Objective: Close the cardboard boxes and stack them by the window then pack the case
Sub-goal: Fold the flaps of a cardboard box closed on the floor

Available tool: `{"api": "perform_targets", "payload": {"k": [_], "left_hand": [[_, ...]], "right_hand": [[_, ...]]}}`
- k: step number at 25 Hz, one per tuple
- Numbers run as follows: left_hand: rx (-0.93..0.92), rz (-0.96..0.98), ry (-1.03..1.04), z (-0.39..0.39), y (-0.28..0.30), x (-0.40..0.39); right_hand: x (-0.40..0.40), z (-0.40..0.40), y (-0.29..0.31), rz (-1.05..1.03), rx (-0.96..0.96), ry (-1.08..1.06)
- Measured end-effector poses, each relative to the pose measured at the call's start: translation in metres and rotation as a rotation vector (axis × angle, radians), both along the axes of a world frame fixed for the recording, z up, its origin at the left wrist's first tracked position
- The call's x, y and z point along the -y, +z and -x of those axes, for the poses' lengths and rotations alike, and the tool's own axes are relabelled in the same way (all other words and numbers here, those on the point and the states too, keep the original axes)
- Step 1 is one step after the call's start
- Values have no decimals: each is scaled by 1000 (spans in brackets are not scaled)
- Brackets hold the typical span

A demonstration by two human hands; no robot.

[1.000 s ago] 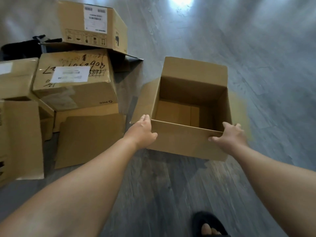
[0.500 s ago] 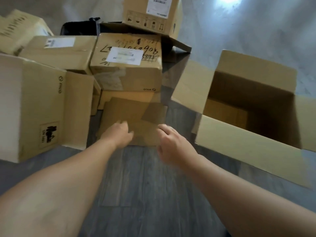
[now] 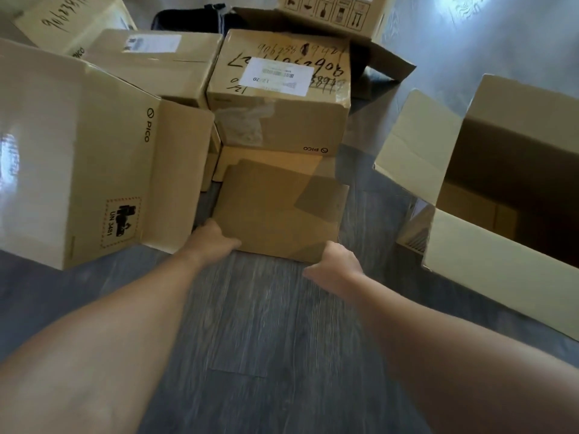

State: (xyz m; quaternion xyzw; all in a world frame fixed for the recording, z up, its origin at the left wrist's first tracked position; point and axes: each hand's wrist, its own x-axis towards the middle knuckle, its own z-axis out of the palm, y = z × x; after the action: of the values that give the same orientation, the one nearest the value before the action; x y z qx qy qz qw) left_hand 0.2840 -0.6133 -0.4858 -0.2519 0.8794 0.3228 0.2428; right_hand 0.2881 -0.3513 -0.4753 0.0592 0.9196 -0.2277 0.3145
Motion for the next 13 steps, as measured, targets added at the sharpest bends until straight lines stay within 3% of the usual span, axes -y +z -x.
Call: {"api": "perform_targets", "payload": {"k": [4,9,13], "left_hand": [[-109,210,0,-8,-3,-14],[33,359,-93,-15,12,-13],[24,370,-190,-15,47,-6]], "right_hand": [[-3,-9,-1,20,-54,-159],[-22,-17,4,11,-32,-336],[-24,-14,17,-45,-85,-303]]}}
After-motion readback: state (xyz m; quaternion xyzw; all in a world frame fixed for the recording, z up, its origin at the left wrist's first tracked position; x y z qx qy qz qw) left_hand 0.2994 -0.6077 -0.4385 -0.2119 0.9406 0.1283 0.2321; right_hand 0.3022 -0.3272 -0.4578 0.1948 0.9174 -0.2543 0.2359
